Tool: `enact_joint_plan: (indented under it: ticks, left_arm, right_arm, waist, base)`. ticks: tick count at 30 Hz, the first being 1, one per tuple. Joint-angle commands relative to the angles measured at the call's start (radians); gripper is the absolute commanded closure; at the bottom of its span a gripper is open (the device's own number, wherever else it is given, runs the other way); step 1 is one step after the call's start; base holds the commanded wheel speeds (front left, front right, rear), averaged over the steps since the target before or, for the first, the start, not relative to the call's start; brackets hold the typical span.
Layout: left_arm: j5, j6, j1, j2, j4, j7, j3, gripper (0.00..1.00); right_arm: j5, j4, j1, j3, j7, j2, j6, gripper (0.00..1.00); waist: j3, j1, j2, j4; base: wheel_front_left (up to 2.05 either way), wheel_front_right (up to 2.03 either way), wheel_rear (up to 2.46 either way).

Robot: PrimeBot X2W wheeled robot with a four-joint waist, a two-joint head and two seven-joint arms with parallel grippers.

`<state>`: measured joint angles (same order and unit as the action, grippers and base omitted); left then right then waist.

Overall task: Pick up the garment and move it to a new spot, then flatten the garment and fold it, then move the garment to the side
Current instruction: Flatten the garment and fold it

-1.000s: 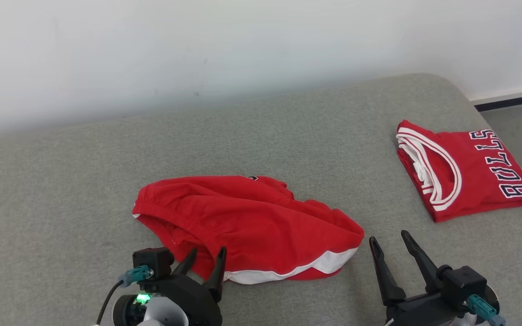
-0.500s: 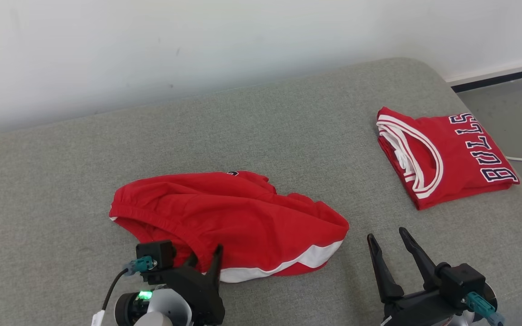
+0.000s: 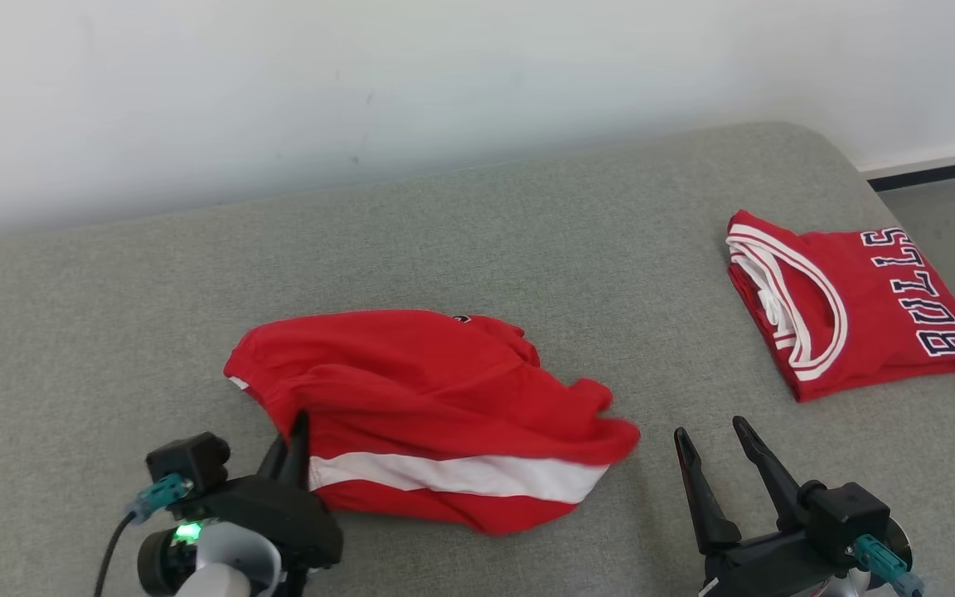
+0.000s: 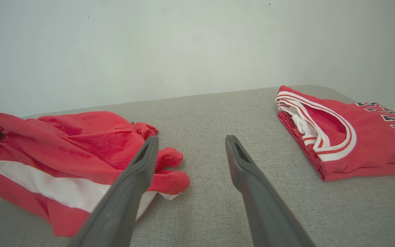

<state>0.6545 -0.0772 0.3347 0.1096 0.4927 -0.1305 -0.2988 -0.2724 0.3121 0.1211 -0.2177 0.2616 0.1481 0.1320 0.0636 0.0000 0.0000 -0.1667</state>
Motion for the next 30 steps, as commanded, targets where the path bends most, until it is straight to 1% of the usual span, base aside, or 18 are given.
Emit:
enact_joint_plan:
  ticks: [1,6,11,12,13,14,16,20,24,27,30]
  left_arm:
    - [-0.002,-0.008,-0.016,0.01,-0.004,-0.009,0.008,1.0]
    - [-0.004,-0.037,-0.035,0.04,0.01,-0.029,0.035,1.0]
    - [-0.005,-0.047,-0.052,0.049,0.031,-0.041,0.04,1.0]
    - [-0.004,-0.047,-0.057,0.049,0.034,-0.044,0.04,0.84]
    - [-0.003,-0.048,-0.06,0.048,0.037,-0.046,0.039,0.53]
    - [-0.001,-0.05,-0.062,0.047,0.037,-0.05,0.041,0.0]
    - [-0.003,-0.048,-0.068,0.047,0.034,-0.062,0.041,0.0]
    - [-0.014,-0.022,-0.096,0.051,0.009,-0.097,0.036,0.0]
    - [-0.034,-0.003,-0.134,0.067,-0.041,-0.128,0.062,0.0]
    - [-0.078,0.004,-0.176,0.068,-0.114,-0.135,0.094,0.0]
    - [-0.14,0.012,-0.24,0.052,-0.222,-0.135,0.147,0.0]
  right_arm:
    - [0.003,0.0,-0.006,0.001,0.004,0.004,-0.002,0.0]
    - [-0.004,0.005,-0.004,-0.009,0.004,0.01,-0.002,0.0]
    - [-0.01,0.013,-0.006,-0.02,0.004,0.016,-0.002,0.0]
    - [-0.011,0.014,-0.007,-0.022,0.004,0.018,-0.002,0.0]
    - [-0.012,0.015,-0.007,-0.023,0.004,0.02,-0.002,0.0]
    - [-0.013,0.016,-0.007,-0.025,0.004,0.022,-0.002,0.0]
    - [-0.014,0.016,-0.009,-0.025,0.004,0.024,-0.002,0.0]
    - [-0.014,0.013,-0.016,-0.023,0.004,0.027,-0.002,0.0]
    - [-0.014,0.012,-0.021,-0.016,0.004,0.029,-0.002,0.0]
    - [-0.013,0.012,-0.025,-0.006,0.004,0.033,-0.002,0.0]
    - [-0.01,0.014,-0.031,0.002,0.004,0.037,-0.002,0.0]
  waist:
    - [-0.007,0.0,0.0,0.009]
    - [-0.017,0.0,0.0,0.016]
    - [-0.032,0.0,0.0,0.013]
    - [-0.034,0.0,0.0,0.012]
    - [-0.036,0.0,0.0,0.012]
    - [-0.037,0.0,0.0,0.011]
    - [-0.04,0.0,0.0,0.01]
    - [-0.047,0.0,0.0,0.013]
    - [-0.056,0.0,0.0,0.025]
    - [-0.066,0.0,0.0,0.04]
    - [-0.076,0.0,0.0,0.059]
  base:
    - [0.0,0.0,0.0]
    - [0.0,0.0,0.0]
    - [0.0,0.0,0.0]
    - [0.0,0.0,0.0]
    - [0.0,0.0,0.0]
    - [0.0,0.0,0.0]
    - [0.0,0.0,0.0]
    - [0.0,0.0,0.0]
    - [0.0,0.0,0.0]
    - [0.0,0.0,0.0]
    - [0.0,0.0,0.0]
